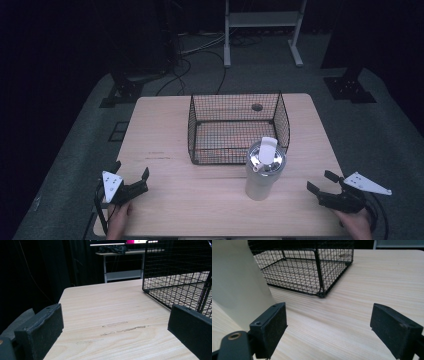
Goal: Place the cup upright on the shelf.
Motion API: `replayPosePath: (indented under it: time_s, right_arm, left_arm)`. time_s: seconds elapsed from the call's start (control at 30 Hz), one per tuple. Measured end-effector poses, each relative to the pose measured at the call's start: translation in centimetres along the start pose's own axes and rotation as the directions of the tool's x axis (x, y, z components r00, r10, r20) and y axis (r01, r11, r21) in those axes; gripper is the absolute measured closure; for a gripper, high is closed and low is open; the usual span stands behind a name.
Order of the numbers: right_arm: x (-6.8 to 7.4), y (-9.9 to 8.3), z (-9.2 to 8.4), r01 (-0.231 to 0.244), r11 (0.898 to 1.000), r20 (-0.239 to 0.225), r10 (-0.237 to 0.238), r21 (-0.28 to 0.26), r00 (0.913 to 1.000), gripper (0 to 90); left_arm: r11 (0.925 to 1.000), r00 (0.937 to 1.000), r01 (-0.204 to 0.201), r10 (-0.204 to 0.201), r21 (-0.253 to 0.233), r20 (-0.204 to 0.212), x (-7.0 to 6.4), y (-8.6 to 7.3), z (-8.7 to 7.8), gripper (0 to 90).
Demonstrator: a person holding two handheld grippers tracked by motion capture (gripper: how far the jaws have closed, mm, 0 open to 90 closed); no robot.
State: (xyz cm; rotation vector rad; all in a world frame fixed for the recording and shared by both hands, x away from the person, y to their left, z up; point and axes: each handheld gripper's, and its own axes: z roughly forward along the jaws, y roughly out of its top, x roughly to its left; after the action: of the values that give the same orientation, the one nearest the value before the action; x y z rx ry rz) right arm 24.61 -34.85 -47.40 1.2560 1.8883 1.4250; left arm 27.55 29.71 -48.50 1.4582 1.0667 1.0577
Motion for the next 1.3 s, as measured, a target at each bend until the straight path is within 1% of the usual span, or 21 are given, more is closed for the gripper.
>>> replayPosePath:
  time_s: [0.07,0.2,0.3,0.33,0.43,0.47,0.5,0.53,0.57,0.6,0.63,0.67,0.7,0.9,0.93,0.97,1.0,1.07,1.23,1.27,1.3]
  right_arm:
    - [0.1,0.1,0.0,0.001,1.000,-0.002,-0.001,0.000,1.0000,13.2]
    - [0.7,0.8,-0.2,0.028,1.000,-0.022,-0.028,-0.003,0.9994,13.2]
    - [1.0,1.1,-0.3,0.037,0.999,-0.032,-0.037,-0.005,0.9988,13.2]
    - [1.3,1.4,-0.4,0.048,0.999,-0.042,-0.049,-0.011,0.9979,13.2]
    - [1.6,1.7,-0.6,0.055,0.998,-0.052,-0.056,-0.020,0.9970,13.2]
    - [1.9,1.9,-0.8,0.060,0.998,-0.067,-0.062,-0.029,0.9958,13.2]
    - [1.9,1.9,-0.8,0.060,0.998,-0.067,-0.062,-0.029,0.9958,13.2]
    - [2.2,2.2,-0.9,0.068,0.997,-0.081,-0.070,-0.031,0.9942,13.1]
    - [2.2,2.2,-0.9,0.068,0.997,-0.081,-0.070,-0.031,0.9942,13.1]
    - [2.5,2.5,-0.9,0.083,0.996,-0.091,-0.085,-0.027,0.9923,12.9]
    - [2.5,2.5,-0.9,0.083,0.996,-0.091,-0.085,-0.027,0.9923,12.9]
    - [2.8,2.7,-0.9,0.087,0.996,-0.106,-0.090,-0.032,0.9903,12.9]
    - [2.8,2.7,-0.9,0.087,0.996,-0.106,-0.090,-0.032,0.9903,12.9]
    - [4.1,3.2,-0.6,0.111,0.993,-0.157,-0.115,-0.031,0.9810,12.5]
    - [4.6,3.3,-0.4,0.120,0.992,-0.178,-0.123,-0.025,0.9763,12.1]
    - [4.6,3.3,-0.4,0.120,0.992,-0.178,-0.123,-0.025,0.9763,12.1]
    - [5.0,3.4,-0.2,0.134,0.991,-0.190,-0.135,-0.019,0.9725,11.7]
    - [5.2,3.4,-0.1,0.138,0.990,-0.196,-0.139,-0.019,0.9707,11.7]
    - [6.1,3.6,0.0,0.142,0.989,-0.228,-0.145,-0.029,0.9628,11.4]
    - [6.4,3.7,0.1,0.144,0.989,-0.239,-0.147,-0.031,0.9597,11.3]
    - [6.4,3.7,0.1,0.144,0.989,-0.239,-0.147,-0.031,0.9597,11.3]
  left_arm:
    - [1.0000,1.0000,0.001,-0.001,0.003,-0.001,0.0,0.0,0.0,0.0]
    - [1.0000,1.0000,0.006,-0.006,-0.001,0.001,0.1,0.0,0.0,0.0]
    - [1.0000,1.0000,0.005,-0.005,-0.001,0.002,0.0,0.0,0.0,0.0]
    - [1.0000,1.0000,0.003,-0.003,-0.002,0.005,0.0,0.0,-0.1,0.0]
    - [1.0000,1.0000,0.003,-0.003,-0.003,0.005,0.0,0.0,-0.1,0.0]
    - [1.0000,1.0000,0.003,-0.003,-0.003,0.005,0.0,0.0,-0.1,0.0]
    - [1.0000,1.0000,0.003,-0.003,-0.003,0.005,0.0,0.0,-0.1,0.0]
    - [1.0000,1.0000,0.003,-0.003,-0.003,0.003,0.0,0.0,-0.1,0.0]
    - [1.0000,1.0000,0.003,-0.003,-0.003,0.003,0.0,0.0,-0.1,0.0]
    - [1.0000,1.0000,0.002,-0.002,-0.006,0.004,0.0,0.0,-0.1,0.0]
    - [1.0000,1.0000,0.002,-0.002,-0.006,0.004,0.0,0.0,-0.1,0.0]
    - [1.0000,1.0000,0.000,0.000,-0.006,0.004,0.0,0.0,-0.1,0.0]
    - [1.0000,1.0000,0.000,0.000,-0.006,0.004,0.0,0.0,-0.1,0.0]
    - [1.0000,1.0000,0.001,-0.001,-0.007,0.003,0.0,0.0,-0.1,0.0]
    - [1.0000,1.0000,0.002,-0.002,-0.007,0.004,0.0,0.0,-0.1,0.0]
    - [1.0000,1.0000,0.002,-0.002,-0.007,0.004,0.0,0.0,-0.1,0.0]
    - [1.0000,1.0000,0.001,-0.001,-0.008,0.005,0.0,0.0,-0.1,0.0]
    - [1.0000,1.0000,0.002,-0.002,-0.008,0.005,0.0,0.0,-0.1,0.0]
    - [1.0000,1.0000,0.001,-0.001,-0.008,0.006,0.0,0.0,-0.1,0.0]
    - [1.0000,1.0000,0.000,0.000,-0.009,0.006,0.0,0.0,-0.1,0.0]
    - [1.0000,1.0000,0.000,0.000,-0.009,0.006,0.0,0.0,-0.1,0.0]
